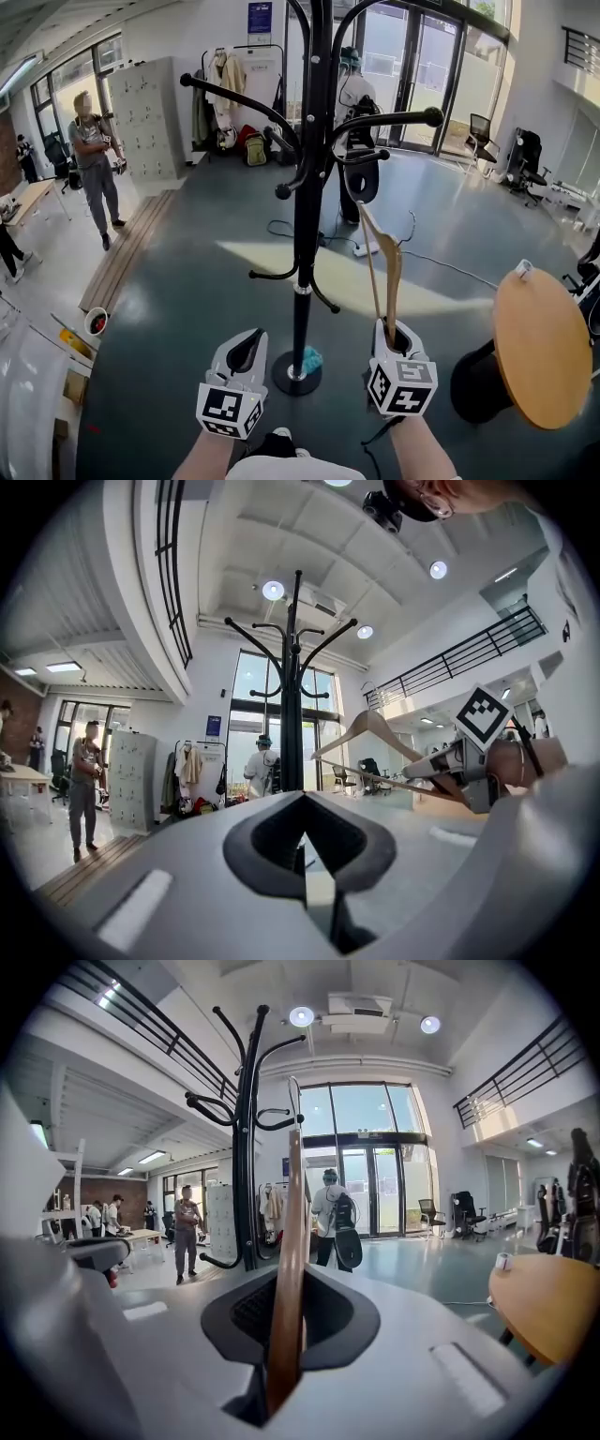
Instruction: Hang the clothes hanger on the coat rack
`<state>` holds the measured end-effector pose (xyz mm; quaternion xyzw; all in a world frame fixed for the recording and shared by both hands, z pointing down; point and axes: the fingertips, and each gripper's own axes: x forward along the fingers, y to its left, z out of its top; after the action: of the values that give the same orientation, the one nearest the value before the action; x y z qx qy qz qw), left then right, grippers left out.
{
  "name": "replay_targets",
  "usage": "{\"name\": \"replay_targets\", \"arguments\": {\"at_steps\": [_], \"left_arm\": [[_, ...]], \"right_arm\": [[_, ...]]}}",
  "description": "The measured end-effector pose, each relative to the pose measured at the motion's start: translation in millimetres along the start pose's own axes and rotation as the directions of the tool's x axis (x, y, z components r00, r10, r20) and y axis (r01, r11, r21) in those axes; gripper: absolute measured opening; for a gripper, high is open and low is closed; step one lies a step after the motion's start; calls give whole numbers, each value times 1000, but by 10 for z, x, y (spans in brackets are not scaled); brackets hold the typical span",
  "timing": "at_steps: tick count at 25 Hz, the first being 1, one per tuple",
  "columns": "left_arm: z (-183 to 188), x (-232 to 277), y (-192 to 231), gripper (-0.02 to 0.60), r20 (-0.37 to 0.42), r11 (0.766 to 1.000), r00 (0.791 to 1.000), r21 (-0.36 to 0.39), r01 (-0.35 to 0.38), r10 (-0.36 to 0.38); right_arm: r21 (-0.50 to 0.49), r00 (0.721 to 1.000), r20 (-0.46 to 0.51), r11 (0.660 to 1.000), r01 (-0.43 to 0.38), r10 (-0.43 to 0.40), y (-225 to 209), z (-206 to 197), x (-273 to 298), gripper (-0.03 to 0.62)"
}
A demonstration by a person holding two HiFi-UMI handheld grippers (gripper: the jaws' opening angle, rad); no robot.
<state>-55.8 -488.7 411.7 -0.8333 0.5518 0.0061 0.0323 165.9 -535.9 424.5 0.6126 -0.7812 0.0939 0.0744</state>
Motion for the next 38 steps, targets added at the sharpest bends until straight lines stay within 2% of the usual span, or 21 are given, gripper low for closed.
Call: {"name": "replay_targets", "arguments": {"at_steps": [8,12,17,23,38], "left_arm": [[67,325,316,0,1,1000,1000,-11,15,-15],[-4,402,400,0,-15,1000,1000,-19,18,-18],[-92,429,510,0,-25,1000,999,-13,26,-27],[-121,535,606,0,-39,1000,999,-10,25,-25],[-250,537,732,0,-53,1000,998,-27,15,-16]], "right_arm": [[-19,999,36,999,-26,26,181,656,496,54],[-14,999,32,999,-38,38,205,827,678,54],[-47,999,26,998,-32,33,287,870,899,55],[-64,998,-12,996,-61,60,411,853,1150,55],[-38,993,-90,997,-74,71,499,543,1361,55]]}}
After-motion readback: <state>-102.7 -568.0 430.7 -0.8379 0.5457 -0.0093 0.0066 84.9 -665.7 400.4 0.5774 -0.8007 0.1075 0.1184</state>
